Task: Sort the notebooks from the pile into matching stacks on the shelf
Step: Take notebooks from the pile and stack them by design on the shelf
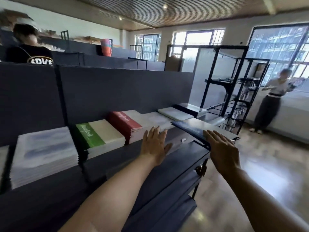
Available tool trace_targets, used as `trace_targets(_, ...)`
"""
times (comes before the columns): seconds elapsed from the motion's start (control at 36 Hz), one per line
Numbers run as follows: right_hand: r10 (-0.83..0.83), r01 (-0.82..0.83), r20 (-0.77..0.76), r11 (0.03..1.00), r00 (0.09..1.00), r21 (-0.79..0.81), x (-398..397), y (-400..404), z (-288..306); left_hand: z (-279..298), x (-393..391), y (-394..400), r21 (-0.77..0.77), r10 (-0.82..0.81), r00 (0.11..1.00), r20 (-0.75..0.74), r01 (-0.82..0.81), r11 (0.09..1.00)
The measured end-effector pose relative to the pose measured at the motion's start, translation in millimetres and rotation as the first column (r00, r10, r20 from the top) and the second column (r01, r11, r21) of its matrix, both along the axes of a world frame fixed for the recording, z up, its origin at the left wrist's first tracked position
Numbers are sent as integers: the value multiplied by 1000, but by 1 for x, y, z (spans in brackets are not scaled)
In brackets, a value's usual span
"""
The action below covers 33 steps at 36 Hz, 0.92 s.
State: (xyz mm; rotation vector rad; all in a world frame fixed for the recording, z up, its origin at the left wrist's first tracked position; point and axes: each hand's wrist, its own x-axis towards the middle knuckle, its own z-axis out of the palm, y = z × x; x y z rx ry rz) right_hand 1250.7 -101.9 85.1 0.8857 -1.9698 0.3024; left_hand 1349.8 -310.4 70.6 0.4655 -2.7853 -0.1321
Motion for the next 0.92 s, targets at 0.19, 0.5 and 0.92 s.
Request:
trace_targets(0.19, -7, 7, 21, 1000, 1000, -19, -90, 4, -3, -8, -89, 8, -15, -33, 997, 74, 34, 999)
trace_targets(0.5, 80, -84, -91, 996, 993, -35, -258, 10, 8, -14, -242, 36, -33, 60, 998, -23, -61, 998)
trace_targets(0.92, 213, -217, 117, 976, 970, 21, -430, -29, 20, -13, -381, 35, -60, 222, 974, -35, -224, 973)
